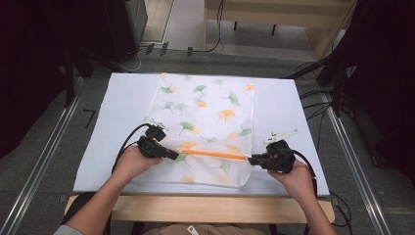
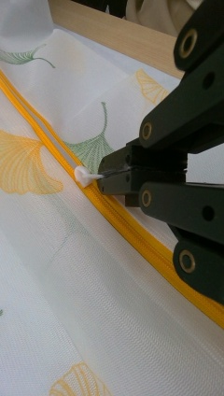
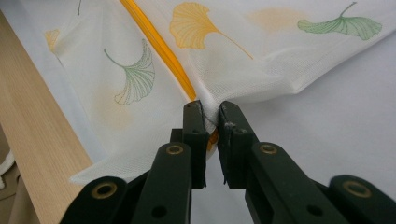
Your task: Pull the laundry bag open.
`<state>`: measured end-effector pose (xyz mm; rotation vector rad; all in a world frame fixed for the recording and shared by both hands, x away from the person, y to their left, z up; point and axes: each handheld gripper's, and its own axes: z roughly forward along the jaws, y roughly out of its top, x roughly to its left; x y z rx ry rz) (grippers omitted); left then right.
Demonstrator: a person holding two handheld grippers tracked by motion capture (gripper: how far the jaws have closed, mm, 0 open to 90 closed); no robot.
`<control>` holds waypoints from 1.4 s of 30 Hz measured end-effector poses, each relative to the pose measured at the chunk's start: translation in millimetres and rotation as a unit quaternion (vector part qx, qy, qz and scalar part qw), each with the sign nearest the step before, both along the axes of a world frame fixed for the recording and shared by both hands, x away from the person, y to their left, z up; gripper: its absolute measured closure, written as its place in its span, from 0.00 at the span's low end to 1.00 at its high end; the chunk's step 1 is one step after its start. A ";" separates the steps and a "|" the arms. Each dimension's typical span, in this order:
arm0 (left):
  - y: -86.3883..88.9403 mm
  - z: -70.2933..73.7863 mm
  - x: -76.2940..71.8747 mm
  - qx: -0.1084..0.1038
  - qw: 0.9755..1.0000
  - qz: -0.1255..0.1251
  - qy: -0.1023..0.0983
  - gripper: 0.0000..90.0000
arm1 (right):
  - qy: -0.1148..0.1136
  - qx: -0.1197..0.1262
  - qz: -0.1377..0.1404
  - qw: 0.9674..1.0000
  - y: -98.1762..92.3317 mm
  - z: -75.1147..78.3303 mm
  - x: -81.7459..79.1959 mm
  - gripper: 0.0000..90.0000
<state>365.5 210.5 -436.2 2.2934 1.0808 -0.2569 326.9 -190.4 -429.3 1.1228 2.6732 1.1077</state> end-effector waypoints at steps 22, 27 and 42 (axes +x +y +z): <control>12.0 2.3 0.6 -0.007 1.000 0.008 0.004 1.00 | -0.001 -0.003 0.002 1.000 -0.3 -0.5 -0.1 0.93; 24.3 2.8 0.0 -0.004 1.000 0.012 0.005 1.00 | 0.001 -0.002 0.001 1.000 -0.4 -1.1 0.3 0.93; 49.7 4.1 -3.8 -0.002 0.999 0.031 0.007 1.00 | 0.002 -0.007 0.001 1.000 0.2 -2.4 1.0 0.93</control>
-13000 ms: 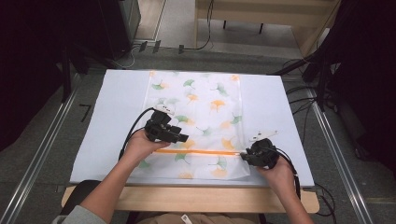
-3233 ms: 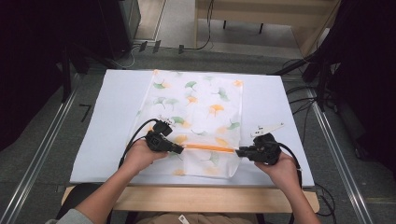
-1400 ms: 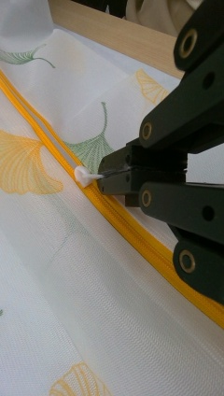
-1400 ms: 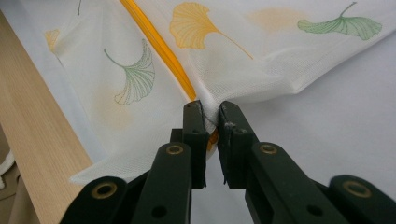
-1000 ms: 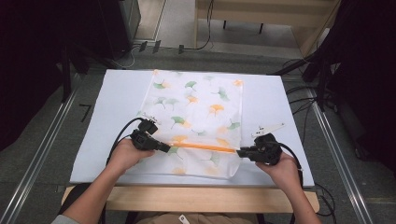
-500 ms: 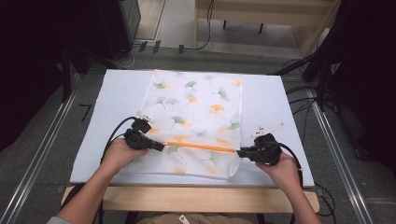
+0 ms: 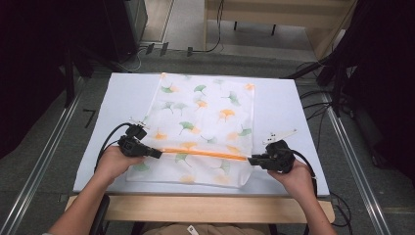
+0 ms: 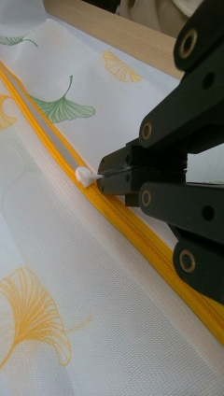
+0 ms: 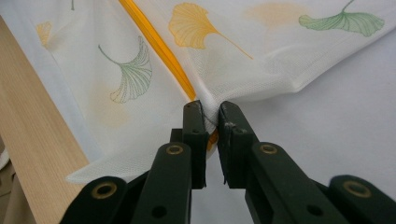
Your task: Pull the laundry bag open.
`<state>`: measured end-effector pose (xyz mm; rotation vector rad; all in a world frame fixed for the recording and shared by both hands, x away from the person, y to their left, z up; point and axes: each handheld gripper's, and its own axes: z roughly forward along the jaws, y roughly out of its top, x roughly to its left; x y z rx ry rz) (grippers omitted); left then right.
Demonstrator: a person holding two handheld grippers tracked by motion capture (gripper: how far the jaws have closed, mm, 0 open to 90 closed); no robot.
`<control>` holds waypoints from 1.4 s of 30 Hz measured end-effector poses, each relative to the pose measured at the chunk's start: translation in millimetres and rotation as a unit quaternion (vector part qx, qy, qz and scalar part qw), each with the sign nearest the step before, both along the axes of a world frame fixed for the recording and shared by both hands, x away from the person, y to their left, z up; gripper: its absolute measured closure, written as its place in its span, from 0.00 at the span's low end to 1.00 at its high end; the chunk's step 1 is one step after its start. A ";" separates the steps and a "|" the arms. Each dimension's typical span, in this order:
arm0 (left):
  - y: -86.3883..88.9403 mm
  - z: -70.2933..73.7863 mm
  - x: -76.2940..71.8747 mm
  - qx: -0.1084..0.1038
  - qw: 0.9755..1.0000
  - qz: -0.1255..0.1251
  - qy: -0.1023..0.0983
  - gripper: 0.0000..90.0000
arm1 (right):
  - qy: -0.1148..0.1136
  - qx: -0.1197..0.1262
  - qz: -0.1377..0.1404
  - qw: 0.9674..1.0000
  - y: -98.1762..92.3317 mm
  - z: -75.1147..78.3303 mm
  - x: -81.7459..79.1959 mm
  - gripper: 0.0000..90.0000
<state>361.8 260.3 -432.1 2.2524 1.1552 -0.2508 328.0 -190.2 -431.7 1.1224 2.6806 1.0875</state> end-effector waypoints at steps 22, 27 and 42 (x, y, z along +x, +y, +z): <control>2.4 -1.3 0.4 -0.003 1.000 0.001 0.001 1.00 | 0.004 0.000 -0.002 1.000 -0.7 -0.4 0.0 0.93; 8.5 -0.8 0.3 -0.004 1.000 0.006 0.003 1.00 | 0.006 -0.001 -0.001 1.000 -1.1 -1.4 0.8 0.93; 31.9 -0.5 -5.3 0.003 1.000 0.028 -0.001 1.00 | 0.007 -0.004 0.001 1.000 0.5 -2.0 0.9 0.93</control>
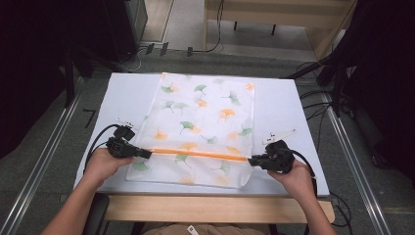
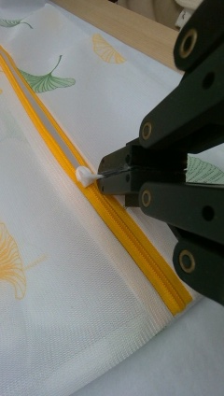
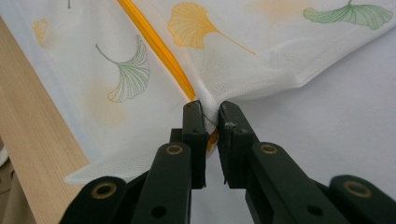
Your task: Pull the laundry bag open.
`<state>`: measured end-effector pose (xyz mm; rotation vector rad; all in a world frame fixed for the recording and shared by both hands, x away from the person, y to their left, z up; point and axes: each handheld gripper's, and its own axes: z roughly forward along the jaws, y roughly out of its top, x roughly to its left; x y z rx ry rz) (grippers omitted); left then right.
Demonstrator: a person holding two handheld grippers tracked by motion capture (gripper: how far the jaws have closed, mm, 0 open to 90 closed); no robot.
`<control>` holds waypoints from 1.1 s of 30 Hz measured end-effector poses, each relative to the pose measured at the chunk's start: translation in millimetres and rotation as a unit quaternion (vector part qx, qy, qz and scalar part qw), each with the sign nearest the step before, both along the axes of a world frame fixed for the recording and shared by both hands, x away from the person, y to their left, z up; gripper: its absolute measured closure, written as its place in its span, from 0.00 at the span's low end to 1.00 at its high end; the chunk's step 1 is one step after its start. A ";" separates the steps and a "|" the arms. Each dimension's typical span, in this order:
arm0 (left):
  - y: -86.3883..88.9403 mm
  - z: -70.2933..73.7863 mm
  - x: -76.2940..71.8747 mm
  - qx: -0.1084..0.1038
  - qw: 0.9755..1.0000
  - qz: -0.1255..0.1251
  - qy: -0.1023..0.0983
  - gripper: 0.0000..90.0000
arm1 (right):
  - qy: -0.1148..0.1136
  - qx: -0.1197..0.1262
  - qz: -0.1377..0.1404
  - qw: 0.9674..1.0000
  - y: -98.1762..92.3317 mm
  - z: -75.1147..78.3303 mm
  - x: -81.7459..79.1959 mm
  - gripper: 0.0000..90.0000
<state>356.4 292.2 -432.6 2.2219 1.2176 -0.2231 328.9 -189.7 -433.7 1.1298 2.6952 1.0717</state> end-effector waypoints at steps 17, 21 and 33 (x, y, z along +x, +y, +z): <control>0.6 0.5 -0.3 -0.003 1.000 -0.007 -0.006 1.00 | 0.000 -0.003 -0.001 1.000 -0.2 -1.2 0.0 0.93; 0.8 0.3 -0.2 -0.003 1.000 -0.008 -0.006 1.00 | 0.001 -0.003 -0.001 1.000 0.0 -1.3 0.1 0.93; 6.7 0.7 -1.4 -0.009 1.000 0.003 -0.004 1.00 | 0.002 -0.001 0.000 1.000 0.0 -1.0 0.0 0.93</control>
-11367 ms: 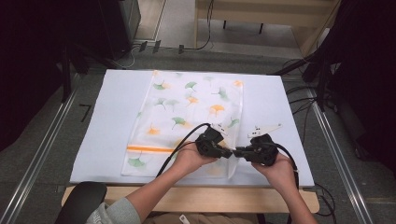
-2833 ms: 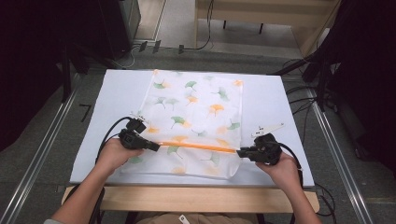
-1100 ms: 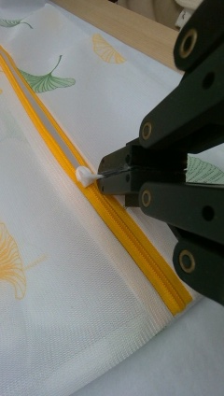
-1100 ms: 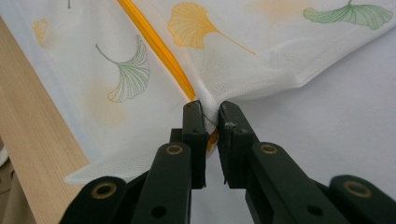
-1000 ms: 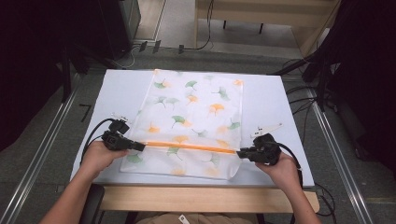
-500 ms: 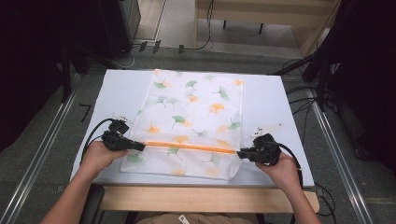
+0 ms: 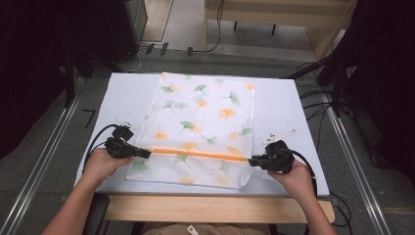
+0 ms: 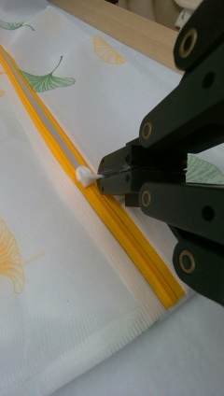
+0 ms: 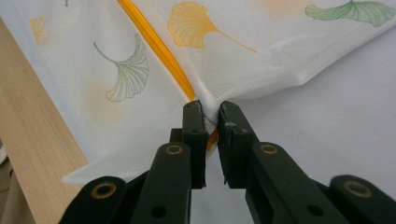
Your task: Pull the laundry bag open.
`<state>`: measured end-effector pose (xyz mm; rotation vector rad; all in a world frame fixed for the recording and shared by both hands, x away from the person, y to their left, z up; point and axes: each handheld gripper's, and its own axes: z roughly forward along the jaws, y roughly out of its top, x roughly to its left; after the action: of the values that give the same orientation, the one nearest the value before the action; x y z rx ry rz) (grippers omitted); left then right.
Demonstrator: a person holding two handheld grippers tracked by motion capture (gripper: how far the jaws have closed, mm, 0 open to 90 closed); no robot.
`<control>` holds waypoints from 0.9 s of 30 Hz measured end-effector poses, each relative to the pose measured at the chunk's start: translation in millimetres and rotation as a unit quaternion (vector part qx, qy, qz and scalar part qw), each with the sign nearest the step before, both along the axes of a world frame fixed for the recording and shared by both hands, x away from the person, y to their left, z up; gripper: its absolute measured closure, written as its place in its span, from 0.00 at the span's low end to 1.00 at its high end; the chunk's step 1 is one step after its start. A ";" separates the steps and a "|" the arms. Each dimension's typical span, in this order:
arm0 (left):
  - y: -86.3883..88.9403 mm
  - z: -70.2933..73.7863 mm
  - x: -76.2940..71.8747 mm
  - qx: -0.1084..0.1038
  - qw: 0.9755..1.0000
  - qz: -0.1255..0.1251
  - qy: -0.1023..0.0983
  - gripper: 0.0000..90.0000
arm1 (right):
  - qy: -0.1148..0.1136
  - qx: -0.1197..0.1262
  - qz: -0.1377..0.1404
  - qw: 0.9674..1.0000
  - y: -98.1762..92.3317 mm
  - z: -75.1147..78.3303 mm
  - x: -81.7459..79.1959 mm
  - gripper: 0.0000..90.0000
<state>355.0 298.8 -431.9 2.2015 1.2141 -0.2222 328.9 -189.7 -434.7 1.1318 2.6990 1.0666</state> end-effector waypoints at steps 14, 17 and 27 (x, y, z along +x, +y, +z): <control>14.8 0.7 -3.7 0.002 1.000 0.012 0.000 1.00 | 0.000 -0.002 0.000 1.000 0.2 -0.7 0.3 0.92; 15.6 0.2 -3.9 0.001 1.000 0.014 0.001 1.00 | 0.000 -0.001 0.000 1.000 0.4 -0.7 0.1 0.92; 15.7 0.0 -3.9 -0.001 1.000 0.015 0.001 1.00 | 0.001 -0.002 0.000 1.000 0.3 -1.3 0.4 0.92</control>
<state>351.1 314.5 -431.9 2.1799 1.2469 -0.2141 329.3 -189.4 -436.0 1.1344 2.7015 1.0597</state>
